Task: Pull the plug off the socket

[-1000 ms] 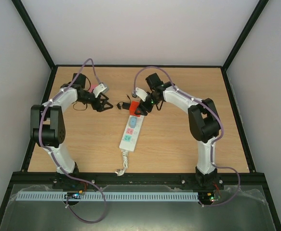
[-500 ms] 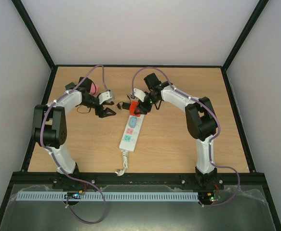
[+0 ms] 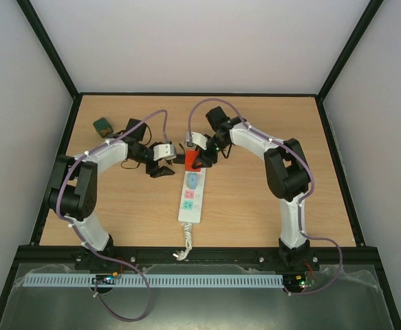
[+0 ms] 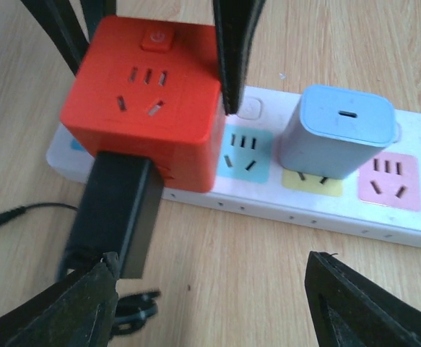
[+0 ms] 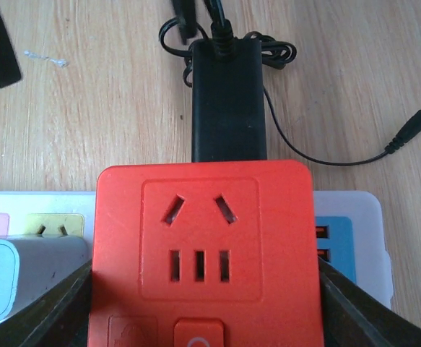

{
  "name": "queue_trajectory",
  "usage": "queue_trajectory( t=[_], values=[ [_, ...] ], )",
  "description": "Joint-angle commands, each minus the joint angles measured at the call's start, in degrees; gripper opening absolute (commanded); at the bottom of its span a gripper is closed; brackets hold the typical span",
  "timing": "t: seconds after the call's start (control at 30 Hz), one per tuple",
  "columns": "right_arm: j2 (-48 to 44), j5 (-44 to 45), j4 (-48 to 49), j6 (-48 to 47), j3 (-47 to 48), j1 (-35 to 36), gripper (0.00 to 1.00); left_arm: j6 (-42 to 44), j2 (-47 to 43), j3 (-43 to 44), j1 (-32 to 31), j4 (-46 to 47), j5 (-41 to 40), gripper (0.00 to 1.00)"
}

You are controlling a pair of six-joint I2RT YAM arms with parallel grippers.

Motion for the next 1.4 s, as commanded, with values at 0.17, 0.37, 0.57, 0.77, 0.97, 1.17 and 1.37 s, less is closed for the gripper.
queue_trajectory(
  t=[0.17, 0.37, 0.57, 0.77, 0.97, 1.17, 1.37],
  values=[
    [1.71, -1.58, -6.03, -2.45, -1.05, 0.45, 0.22, -2.02, -1.88, -0.11, -0.52, 9.21, -1.14, 0.73],
    [1.69, -1.2, -5.42, -2.46, -1.27, 0.46, 0.21, 1.0, 1.71, 1.09, -3.04, 8.73, -5.75, 0.71],
    [1.47, -0.71, -5.1, -2.11, -1.67, 0.46, 0.2, 2.2, 2.1, 1.99, -3.08, 6.99, -4.43, 0.68],
    [0.72, 0.05, -4.33, -1.83, -2.69, 0.41, 0.2, 7.75, -1.83, 0.96, 0.29, -0.74, -1.54, 0.65],
    [0.49, -0.18, -4.26, -2.0, -2.87, 0.46, 0.2, 3.7, -5.94, -1.68, 3.48, 5.03, 0.34, 0.69],
    [0.5, 0.25, -3.82, -1.7, -3.06, 0.46, 0.18, 2.54, 0.43, 2.3, -0.47, 6.87, -2.79, 0.7],
    [-0.04, 0.5, -2.61, -1.23, -4.16, 0.46, 0.15, 2.36, 4.97, 4.74, -2.65, 8.07, -3.48, 0.65]
  ],
)
